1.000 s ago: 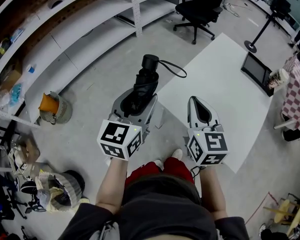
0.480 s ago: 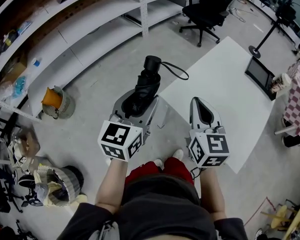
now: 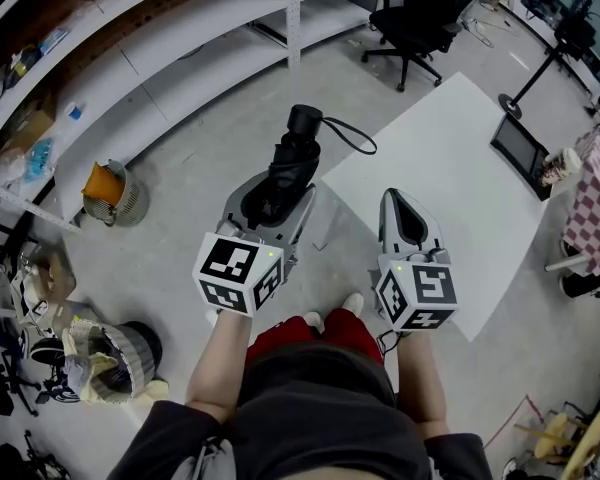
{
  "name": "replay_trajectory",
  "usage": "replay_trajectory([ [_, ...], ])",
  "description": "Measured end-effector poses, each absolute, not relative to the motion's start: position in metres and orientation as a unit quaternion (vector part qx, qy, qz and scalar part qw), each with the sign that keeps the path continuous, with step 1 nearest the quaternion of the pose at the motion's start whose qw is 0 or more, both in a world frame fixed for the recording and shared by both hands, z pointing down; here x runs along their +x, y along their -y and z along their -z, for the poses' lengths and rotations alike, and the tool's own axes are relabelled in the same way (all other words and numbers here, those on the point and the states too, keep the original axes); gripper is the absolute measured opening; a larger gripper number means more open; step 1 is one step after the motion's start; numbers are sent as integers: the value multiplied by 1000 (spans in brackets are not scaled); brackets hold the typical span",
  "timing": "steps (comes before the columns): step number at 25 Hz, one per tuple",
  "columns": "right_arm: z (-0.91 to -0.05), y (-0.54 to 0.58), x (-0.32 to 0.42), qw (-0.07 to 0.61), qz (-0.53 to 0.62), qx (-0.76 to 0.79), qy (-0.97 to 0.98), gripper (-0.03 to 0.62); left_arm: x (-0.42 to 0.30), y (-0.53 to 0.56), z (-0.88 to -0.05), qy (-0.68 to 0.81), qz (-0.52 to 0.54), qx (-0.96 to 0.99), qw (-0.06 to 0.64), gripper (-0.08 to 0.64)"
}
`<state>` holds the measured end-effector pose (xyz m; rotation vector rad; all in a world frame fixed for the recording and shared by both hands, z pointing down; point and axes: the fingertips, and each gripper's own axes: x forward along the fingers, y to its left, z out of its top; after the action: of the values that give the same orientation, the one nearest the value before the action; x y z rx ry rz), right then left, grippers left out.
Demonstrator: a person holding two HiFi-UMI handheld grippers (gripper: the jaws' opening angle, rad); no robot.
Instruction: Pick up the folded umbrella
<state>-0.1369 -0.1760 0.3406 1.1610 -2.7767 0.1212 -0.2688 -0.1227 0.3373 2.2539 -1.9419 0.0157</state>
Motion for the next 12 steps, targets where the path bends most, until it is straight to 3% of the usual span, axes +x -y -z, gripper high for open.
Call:
replay_trajectory([
  [12, -338, 158, -143, 64, -32, 373, 925, 17, -272, 107, -334, 654, -10, 752, 76, 229],
])
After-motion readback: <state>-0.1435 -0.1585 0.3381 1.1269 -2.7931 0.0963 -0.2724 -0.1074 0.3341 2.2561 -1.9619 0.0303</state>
